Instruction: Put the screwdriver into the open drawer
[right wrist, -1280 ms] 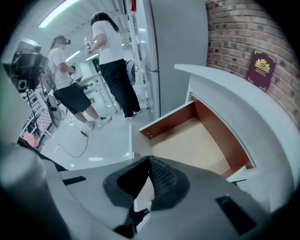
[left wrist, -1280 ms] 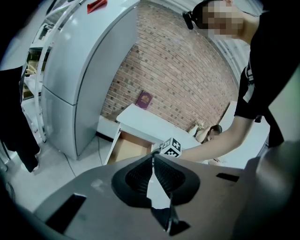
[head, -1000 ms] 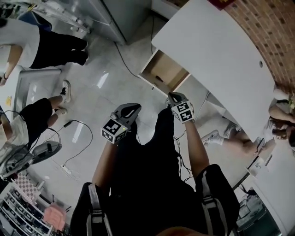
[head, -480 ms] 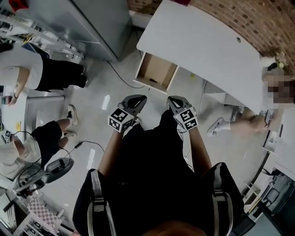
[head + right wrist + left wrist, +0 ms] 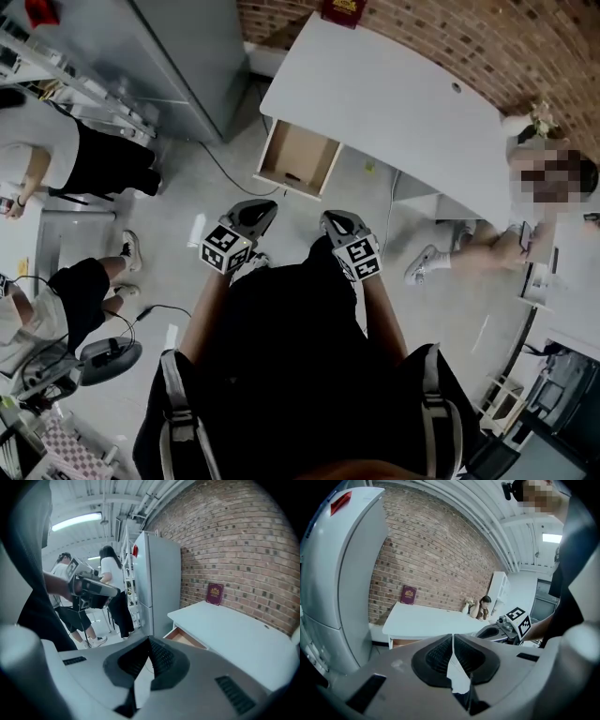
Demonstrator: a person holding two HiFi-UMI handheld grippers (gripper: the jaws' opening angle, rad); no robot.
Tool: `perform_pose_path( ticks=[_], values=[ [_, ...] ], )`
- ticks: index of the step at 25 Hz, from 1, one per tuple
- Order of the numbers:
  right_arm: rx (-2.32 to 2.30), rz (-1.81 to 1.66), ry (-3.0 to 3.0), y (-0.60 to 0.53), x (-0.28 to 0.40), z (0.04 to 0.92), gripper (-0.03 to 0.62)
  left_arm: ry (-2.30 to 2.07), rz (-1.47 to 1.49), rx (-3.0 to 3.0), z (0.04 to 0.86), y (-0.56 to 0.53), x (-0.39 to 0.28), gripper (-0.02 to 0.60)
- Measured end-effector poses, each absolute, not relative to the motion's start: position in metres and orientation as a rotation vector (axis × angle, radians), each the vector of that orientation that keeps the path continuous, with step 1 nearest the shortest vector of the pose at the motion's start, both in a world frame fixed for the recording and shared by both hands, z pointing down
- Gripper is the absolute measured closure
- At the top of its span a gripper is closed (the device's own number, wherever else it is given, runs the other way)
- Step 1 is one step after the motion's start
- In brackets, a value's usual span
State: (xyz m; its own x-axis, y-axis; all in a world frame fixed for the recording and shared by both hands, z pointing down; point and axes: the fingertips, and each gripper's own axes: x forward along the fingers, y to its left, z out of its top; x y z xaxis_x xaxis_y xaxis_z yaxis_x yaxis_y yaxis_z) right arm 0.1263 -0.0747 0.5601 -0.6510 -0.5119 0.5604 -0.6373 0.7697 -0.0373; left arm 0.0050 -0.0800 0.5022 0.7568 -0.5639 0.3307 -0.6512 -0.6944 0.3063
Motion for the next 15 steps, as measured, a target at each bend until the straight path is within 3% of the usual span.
perform_pose_path(
  ticks=[15],
  values=[
    [0.783, 0.263, -2.438, -0.077, 0.117, 0.55, 0.539, -0.988, 0.27, 2.493, 0.493, -0.071, -0.005, 0.558]
  ],
)
